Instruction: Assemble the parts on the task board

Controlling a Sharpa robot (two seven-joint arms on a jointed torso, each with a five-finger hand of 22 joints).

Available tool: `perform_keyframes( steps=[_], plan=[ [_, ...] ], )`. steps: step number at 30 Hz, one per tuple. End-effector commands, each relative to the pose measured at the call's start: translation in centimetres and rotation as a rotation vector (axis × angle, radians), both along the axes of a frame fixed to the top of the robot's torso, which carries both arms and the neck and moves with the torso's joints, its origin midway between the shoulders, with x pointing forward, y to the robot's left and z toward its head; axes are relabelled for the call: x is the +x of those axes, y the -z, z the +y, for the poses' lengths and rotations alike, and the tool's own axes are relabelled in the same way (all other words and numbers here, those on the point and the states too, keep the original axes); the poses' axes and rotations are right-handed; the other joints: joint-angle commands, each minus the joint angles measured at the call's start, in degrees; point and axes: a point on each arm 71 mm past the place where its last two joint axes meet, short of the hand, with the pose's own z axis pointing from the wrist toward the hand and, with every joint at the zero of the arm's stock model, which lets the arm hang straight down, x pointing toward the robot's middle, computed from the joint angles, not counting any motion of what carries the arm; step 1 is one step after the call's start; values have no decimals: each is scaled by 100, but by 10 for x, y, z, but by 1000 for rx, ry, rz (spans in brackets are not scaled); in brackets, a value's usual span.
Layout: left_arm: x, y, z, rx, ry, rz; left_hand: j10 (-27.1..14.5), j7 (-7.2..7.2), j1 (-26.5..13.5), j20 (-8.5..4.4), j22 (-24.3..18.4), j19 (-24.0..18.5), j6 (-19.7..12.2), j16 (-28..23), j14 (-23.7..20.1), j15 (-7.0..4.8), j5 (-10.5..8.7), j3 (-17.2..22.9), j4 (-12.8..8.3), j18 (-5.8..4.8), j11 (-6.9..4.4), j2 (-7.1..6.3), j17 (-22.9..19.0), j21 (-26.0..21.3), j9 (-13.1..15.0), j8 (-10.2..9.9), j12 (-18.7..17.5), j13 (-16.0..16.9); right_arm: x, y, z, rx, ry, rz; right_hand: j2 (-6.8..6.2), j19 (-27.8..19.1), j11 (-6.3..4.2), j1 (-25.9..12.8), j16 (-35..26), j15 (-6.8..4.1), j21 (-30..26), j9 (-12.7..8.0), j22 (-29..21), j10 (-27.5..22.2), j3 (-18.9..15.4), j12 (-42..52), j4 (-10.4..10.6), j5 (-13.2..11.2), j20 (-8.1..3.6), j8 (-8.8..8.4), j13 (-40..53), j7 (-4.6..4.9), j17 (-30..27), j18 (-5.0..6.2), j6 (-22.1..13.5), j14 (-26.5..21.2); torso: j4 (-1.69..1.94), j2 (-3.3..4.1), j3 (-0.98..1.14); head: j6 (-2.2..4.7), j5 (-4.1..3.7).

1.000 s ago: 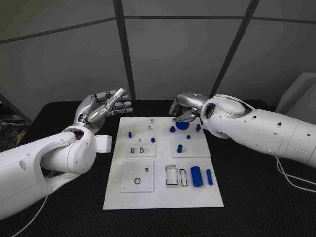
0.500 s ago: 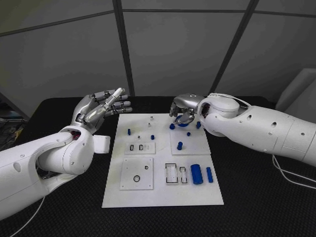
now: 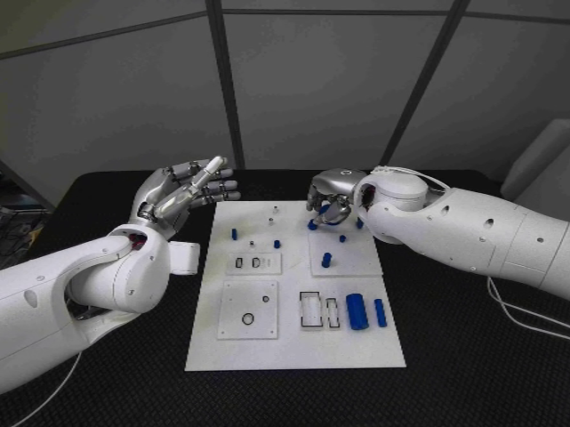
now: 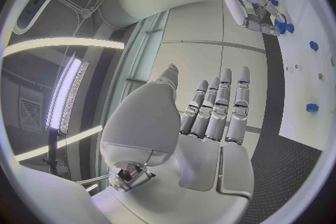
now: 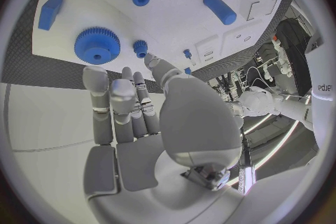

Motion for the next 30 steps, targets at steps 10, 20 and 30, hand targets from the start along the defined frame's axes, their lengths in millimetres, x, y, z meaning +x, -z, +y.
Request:
perform_keyframes(
  steps=[10, 20, 30],
  plan=[
    [-1, -2, 0, -1, 14, -11, -16, 332, -25, 10, -9, 49, 32, -35, 15, 34, -32, -37, -6, 291, 38, 39, 7, 17, -1, -8, -20, -5, 1, 2, 3, -29, -13, 27, 27, 264, -21, 68, 622, 7, 490, 13, 676, 201, 169, 43, 69, 17, -11, 1, 5, -2, 611, -168, 51, 324, 10, 41, -5, -91, -9],
    [-1, -3, 0, 0, 13, -12, -16, 332, -25, 10, -9, 49, 32, -35, 15, 34, -32, -37, -6, 291, 38, 39, 7, 17, -1, -8, -20, -5, 2, 3, 4, -32, -9, 33, 10, 381, -36, 70, 886, -3, 700, 12, 981, 280, 256, 32, 94, 14, -18, -3, 0, -6, 883, -215, 77, 334, 23, 61, -10, -133, -5],
    [-1, -3, 1, 1, 11, -12, -15, 334, -23, 10, -11, 50, 36, -37, 15, 34, -32, -39, -10, 291, 40, 39, 7, 17, 0, -9, -20, -5, 2, 4, 5, -34, -11, 36, 11, 439, -40, 80, 1028, -11, 815, 16, 1142, 328, 322, 22, 108, 15, -22, 3, 0, -8, 1020, -239, 111, 337, 22, 68, -14, -170, 1]
  ],
)
